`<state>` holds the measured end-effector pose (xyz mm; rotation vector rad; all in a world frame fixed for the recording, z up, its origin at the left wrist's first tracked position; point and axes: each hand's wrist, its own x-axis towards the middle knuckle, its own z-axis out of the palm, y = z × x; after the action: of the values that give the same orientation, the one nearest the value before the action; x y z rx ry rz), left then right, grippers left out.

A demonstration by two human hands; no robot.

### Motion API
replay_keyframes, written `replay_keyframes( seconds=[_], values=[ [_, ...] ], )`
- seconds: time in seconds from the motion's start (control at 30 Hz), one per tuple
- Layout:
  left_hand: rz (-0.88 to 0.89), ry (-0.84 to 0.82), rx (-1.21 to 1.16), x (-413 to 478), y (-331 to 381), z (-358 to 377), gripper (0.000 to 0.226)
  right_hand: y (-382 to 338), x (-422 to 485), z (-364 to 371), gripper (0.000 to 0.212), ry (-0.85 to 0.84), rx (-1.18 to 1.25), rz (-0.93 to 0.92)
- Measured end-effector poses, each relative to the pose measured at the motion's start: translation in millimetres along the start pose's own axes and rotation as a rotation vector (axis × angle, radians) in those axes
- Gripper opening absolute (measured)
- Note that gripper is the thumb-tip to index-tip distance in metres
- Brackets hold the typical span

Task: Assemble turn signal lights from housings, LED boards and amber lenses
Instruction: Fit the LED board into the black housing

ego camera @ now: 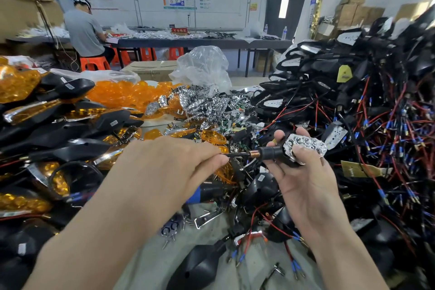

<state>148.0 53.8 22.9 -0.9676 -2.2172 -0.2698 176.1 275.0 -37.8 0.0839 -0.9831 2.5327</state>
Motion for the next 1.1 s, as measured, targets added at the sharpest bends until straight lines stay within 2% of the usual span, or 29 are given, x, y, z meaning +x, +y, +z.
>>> replay_keyframes(
  seconds=[0.2, 0.3, 0.43, 0.57, 0.83, 1.1],
  values=[
    [0.029, -0.090, -0.039, 3.1, -25.6, 13.9, 0.055, 2.5, 4.5, -4.0, 0.032, 0.120, -0.022, -0.039],
    [0.039, -0.083, 0.006, -4.0, -37.2, 17.7, 0.053, 5.5, 4.2, -1.8, 0.034, 0.121, -0.040, -0.041],
    [-0.063, -0.071, 0.031, -17.7, -30.0, 20.5, 0.042, 16.3, 0.6, 1.4, 0.033, 0.122, -0.047, -0.004],
    [-0.040, -0.089, 0.001, -29.7, 4.4, 42.9, 0.043, 30.2, -6.1, 7.1, 0.035, 0.059, -0.089, 0.053],
    [-0.115, 0.073, 0.052, -51.2, 16.9, 70.8, 0.034, 35.0, -12.4, 9.0, 0.037, -0.036, -0.251, 0.063],
    [-0.137, 0.043, 0.036, -56.2, 14.5, 72.1, 0.036, 38.8, -10.1, 8.2, 0.036, -0.064, -0.248, 0.066]
  ],
)
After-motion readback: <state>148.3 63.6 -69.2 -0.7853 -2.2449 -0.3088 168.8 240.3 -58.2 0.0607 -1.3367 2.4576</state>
